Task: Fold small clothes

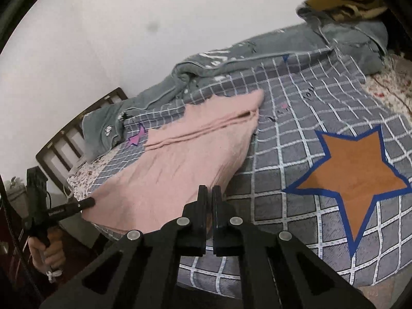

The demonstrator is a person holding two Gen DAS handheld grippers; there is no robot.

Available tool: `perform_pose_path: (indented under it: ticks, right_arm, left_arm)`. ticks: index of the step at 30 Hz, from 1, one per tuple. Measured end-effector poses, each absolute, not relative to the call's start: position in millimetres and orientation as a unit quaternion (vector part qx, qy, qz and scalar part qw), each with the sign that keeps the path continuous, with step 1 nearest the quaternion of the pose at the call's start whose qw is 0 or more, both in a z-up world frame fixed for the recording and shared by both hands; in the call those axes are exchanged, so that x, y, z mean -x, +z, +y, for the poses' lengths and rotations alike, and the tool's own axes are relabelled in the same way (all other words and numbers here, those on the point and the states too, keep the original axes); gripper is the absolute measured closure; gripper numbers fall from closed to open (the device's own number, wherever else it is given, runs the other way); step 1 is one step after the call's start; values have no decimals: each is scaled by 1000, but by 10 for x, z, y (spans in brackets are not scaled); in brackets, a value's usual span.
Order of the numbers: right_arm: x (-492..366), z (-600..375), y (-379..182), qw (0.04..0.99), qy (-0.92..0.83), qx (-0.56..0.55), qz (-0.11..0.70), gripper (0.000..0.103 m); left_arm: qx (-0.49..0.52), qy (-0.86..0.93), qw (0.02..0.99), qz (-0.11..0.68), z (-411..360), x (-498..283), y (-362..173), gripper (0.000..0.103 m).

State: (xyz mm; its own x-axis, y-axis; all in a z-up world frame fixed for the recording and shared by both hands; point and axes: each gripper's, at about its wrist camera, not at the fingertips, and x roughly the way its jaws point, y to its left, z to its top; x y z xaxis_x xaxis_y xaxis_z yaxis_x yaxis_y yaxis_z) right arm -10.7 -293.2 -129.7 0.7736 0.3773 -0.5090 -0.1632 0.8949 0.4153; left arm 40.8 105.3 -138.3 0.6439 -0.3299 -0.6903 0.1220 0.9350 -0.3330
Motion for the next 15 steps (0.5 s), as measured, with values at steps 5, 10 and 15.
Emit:
perform_pose_path:
  ticks: [5,10,15]
  right_arm:
    - [135,-2920,-1221,924,159,-181,295,100]
    - [-55,-3102,-1107,911,162,-234,297,100]
    - [-364,-3180,-858,909,152,-255,291,100]
  left_arm:
    - [133,-125,898,400,1128,-421,-1293,97]
    - [156,-125,894,401,1170,-607,-1165,97]
    - [171,-121,894,397,1149,-918,-955,97]
